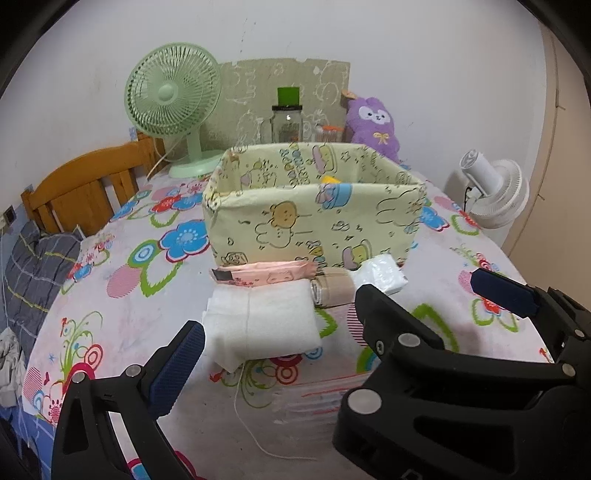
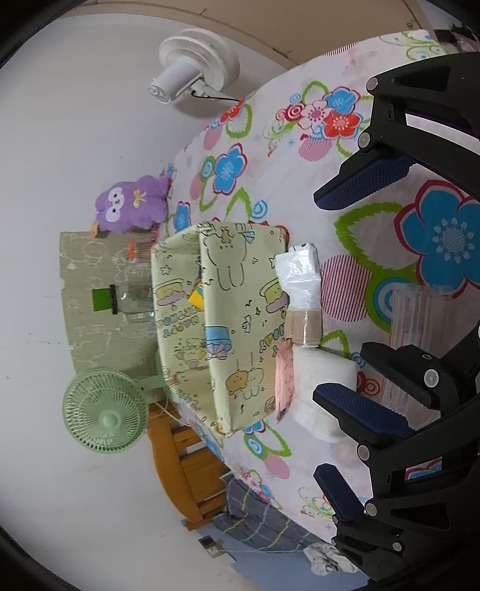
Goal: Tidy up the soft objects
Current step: 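Move the left tool to the folded white cloth while the right tool approaches the wrapped roll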
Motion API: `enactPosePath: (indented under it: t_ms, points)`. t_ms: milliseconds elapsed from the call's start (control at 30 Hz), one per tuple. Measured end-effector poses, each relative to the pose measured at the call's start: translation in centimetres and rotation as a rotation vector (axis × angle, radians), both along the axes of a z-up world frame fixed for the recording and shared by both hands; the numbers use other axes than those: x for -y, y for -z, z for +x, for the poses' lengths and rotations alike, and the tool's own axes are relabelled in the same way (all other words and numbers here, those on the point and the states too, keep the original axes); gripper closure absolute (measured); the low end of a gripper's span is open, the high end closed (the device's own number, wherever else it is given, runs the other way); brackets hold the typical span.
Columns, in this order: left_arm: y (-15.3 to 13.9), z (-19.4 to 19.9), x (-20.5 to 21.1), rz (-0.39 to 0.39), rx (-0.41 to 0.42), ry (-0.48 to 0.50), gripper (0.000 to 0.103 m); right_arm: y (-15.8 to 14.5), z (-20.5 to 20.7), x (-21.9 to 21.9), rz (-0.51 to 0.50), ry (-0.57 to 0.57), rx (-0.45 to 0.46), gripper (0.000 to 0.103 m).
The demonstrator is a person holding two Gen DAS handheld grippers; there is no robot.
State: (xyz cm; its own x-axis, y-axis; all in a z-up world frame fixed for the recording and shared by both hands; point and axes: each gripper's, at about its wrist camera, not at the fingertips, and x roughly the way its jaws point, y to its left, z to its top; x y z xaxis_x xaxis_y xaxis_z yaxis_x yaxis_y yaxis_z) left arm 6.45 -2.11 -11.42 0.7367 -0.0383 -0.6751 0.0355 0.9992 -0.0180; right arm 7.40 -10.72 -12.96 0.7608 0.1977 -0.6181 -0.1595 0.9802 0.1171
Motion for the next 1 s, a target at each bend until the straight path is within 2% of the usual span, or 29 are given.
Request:
enactPosePath:
  t_ms: [433,1000]
  points:
    - [2.8,3.3,-1.2,-0.004,-0.088,-0.040,0.000,2.6,3.4,-0.5,0.002,-0.011,-0.082,0.007]
    - [4.4,5.4,-1.7,-0.006,-0.133,-0.058,0.000,4.5,6.0,-0.8,0.007,-0.013,-0.142,0.007]
